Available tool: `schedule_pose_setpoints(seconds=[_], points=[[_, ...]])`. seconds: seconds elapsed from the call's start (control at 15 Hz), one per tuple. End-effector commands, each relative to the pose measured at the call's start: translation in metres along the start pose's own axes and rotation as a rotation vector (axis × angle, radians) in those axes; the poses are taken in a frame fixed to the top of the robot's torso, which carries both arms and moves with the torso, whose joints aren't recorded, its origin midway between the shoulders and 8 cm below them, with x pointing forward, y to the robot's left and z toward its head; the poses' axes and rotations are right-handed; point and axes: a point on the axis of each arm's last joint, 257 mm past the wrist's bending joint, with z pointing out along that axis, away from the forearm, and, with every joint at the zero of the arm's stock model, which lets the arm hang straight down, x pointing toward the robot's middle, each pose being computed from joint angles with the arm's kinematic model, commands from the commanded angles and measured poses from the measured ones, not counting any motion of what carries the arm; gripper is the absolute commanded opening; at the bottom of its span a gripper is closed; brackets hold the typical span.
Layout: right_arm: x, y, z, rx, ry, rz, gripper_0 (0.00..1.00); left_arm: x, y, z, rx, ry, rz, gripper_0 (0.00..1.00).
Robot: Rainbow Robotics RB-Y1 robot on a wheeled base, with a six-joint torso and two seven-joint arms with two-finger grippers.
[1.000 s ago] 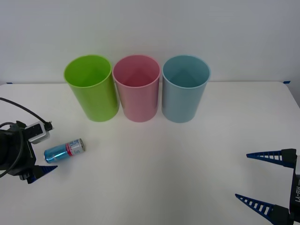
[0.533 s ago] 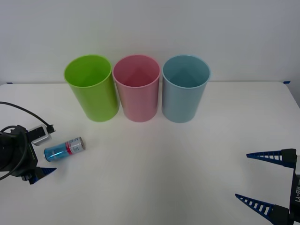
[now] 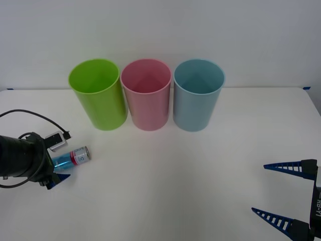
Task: Put cans in the blue bin and PET bottles in the pink bin and trash in the green bin.
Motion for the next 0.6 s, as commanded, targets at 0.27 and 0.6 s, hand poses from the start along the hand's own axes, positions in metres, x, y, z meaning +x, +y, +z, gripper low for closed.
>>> schedule_pose_setpoints(seconds=[0.27, 0.6], points=[[0.000, 0.000, 0.000, 0.000, 0.000, 0.000, 1.00, -0.011, 0.000, 0.021, -0.010, -0.010, -0.005, 1.00], [0.000, 0.000, 0.000, 0.000, 0.000, 0.000, 1.00, -0.016, 0.002, 0.034, -0.017, 0.002, -0.008, 1.00]])
